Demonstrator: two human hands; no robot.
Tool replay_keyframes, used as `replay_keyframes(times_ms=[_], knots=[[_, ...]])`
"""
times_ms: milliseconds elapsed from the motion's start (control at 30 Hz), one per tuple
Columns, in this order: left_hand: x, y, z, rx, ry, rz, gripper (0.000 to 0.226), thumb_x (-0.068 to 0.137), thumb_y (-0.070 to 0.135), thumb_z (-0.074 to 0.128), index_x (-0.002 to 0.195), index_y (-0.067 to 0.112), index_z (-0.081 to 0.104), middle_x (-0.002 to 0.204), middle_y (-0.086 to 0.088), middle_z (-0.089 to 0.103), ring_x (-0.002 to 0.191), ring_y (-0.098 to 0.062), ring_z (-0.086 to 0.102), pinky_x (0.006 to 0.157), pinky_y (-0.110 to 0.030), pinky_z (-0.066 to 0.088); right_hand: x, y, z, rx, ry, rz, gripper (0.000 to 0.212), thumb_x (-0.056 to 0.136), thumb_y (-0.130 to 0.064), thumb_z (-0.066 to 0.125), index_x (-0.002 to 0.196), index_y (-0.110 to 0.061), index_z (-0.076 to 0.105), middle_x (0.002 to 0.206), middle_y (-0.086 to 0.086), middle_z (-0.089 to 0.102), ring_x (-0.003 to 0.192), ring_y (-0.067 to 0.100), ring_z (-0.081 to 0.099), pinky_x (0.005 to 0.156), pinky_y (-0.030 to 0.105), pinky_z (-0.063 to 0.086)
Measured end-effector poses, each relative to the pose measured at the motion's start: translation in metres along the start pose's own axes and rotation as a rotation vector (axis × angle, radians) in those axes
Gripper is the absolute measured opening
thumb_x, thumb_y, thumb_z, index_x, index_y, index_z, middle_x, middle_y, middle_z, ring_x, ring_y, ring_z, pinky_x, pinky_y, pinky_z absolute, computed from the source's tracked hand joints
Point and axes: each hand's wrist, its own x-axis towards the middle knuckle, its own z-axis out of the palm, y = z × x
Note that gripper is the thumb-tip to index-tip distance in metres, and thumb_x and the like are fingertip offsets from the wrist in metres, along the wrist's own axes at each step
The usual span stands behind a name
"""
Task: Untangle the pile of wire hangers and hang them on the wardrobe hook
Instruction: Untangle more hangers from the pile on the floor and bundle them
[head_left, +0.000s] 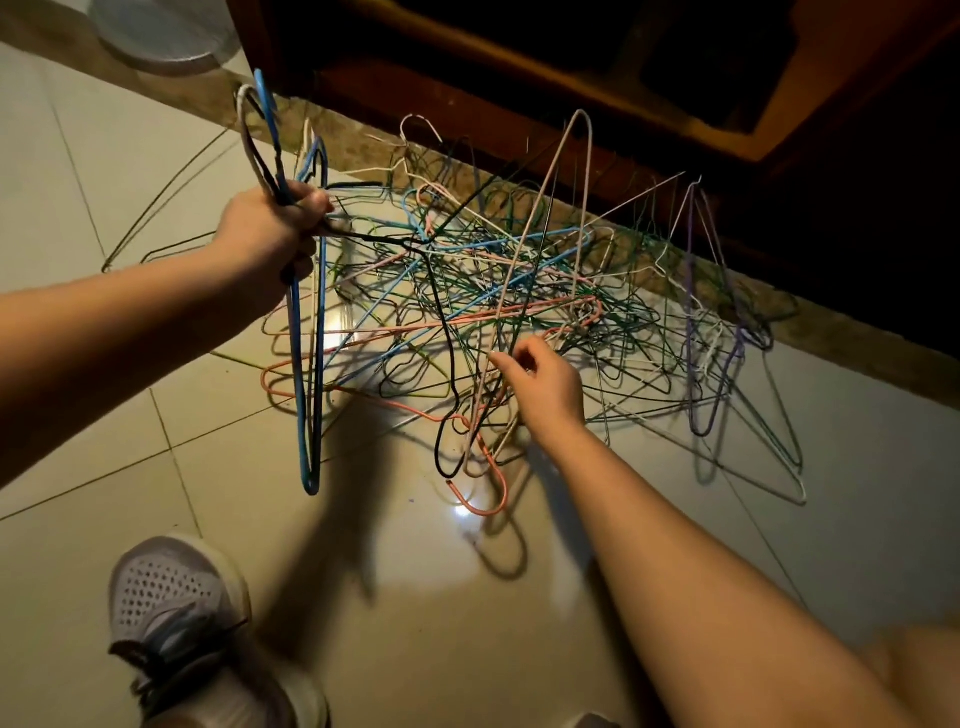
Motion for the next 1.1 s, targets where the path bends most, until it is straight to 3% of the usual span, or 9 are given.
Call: replay_keyframes(times_ms=[100, 200, 300, 500, 667, 800, 900, 1000, 1100], knots=[[0.002, -0.001, -0.001, 0.002, 0.005, 0.005, 0.015, 0.098, 0.017, 0.044, 0.085, 0.021, 0.053, 0.078, 0.002, 0.051, 0.055, -0.004, 0.036, 0.045, -0.014, 0.031, 0.004, 0.006, -0.006, 0.098, -0.051, 0.013, 0.012, 0.091, -0.028, 0.056, 0.081, -0.023, 0.061, 0.07, -0.005, 0.056, 0.07, 0.015, 0.049, 0.06, 0.025, 0.033], [0.006, 0.0, -0.005, 0.011, 0.008, 0.02, 0.015, 0.098, 0.018, 0.044, 0.086, 0.021, 0.053, 0.077, 0.003, 0.051, 0.054, -0.003, 0.036, 0.046, -0.014, 0.031, 0.01, 0.014, -0.014, 0.086, -0.125, 0.052, 0.015, 0.092, -0.015, 0.055, 0.101, -0.017, 0.067, 0.094, -0.002, 0.063, 0.084, 0.013, 0.054, 0.062, 0.018, 0.038], [0.013, 0.003, -0.016, -0.033, 0.037, 0.024, 0.017, 0.098, 0.017, 0.044, 0.083, 0.021, 0.051, 0.073, 0.004, 0.048, 0.048, -0.001, 0.036, 0.044, -0.014, 0.03, 0.013, 0.025, -0.02, -0.007, -0.065, 0.037, 0.016, 0.09, -0.02, 0.059, 0.099, -0.013, 0.069, 0.097, 0.004, 0.069, 0.085, 0.017, 0.059, 0.066, 0.022, 0.04], [0.021, 0.007, -0.025, -0.147, 0.109, -0.006, 0.019, 0.096, 0.017, 0.046, 0.077, 0.022, 0.051, 0.051, 0.011, 0.042, 0.041, 0.0, 0.035, 0.04, -0.015, 0.028, 0.012, 0.021, -0.01, -0.106, 0.019, 0.126, 0.023, 0.092, -0.031, 0.056, 0.1, -0.013, 0.068, 0.095, 0.005, 0.068, 0.079, 0.016, 0.055, 0.057, 0.022, 0.035], [0.019, 0.008, -0.023, -0.041, 0.104, 0.052, 0.014, 0.095, 0.019, 0.048, 0.082, 0.022, 0.051, 0.067, 0.008, 0.045, 0.048, -0.001, 0.036, 0.042, -0.014, 0.03, 0.001, 0.02, 0.005, -0.163, 0.12, 0.165, 0.031, 0.093, -0.027, 0.052, 0.12, -0.015, 0.057, 0.131, 0.005, 0.049, 0.112, 0.024, 0.052, 0.094, 0.035, 0.044], [0.018, 0.003, -0.024, 0.007, 0.143, 0.061, 0.014, 0.096, 0.018, 0.047, 0.084, 0.022, 0.049, 0.069, 0.005, 0.053, 0.045, -0.001, 0.038, 0.041, -0.015, 0.03, -0.009, -0.004, 0.009, -0.006, 0.197, 0.089, 0.026, 0.092, -0.021, 0.05, 0.116, -0.018, 0.058, 0.124, 0.001, 0.052, 0.105, 0.019, 0.053, 0.085, 0.027, 0.042], [0.017, -0.001, -0.023, 0.023, 0.176, 0.017, 0.016, 0.096, 0.017, 0.049, 0.08, 0.021, 0.051, 0.058, 0.005, 0.057, 0.041, -0.003, 0.036, 0.037, -0.015, 0.028, -0.015, -0.035, 0.011, 0.127, 0.268, -0.054, 0.024, 0.091, -0.018, 0.051, 0.114, -0.017, 0.058, 0.116, 0.001, 0.056, 0.097, 0.015, 0.053, 0.079, 0.026, 0.043], [0.012, -0.003, -0.018, 0.024, 0.202, -0.032, 0.018, 0.096, 0.016, 0.048, 0.078, 0.021, 0.052, 0.067, 0.002, 0.053, 0.049, -0.006, 0.035, 0.04, -0.016, 0.028, -0.018, -0.061, 0.019, 0.086, 0.147, -0.131, 0.03, 0.094, -0.026, 0.05, 0.123, -0.017, 0.053, 0.122, 0.001, 0.054, 0.097, 0.012, 0.051, 0.071, 0.021, 0.042], [0.008, -0.003, -0.008, -0.018, 0.206, -0.05, 0.012, 0.096, 0.016, 0.048, 0.087, 0.017, 0.055, 0.071, 0.003, 0.054, 0.052, -0.006, 0.037, 0.044, -0.017, 0.03, -0.014, -0.077, 0.033, -0.037, -0.107, -0.113, 0.049, 0.094, -0.036, 0.051, 0.138, -0.017, 0.04, 0.136, 0.005, 0.047, 0.118, 0.021, 0.048, 0.091, 0.028, 0.039]])
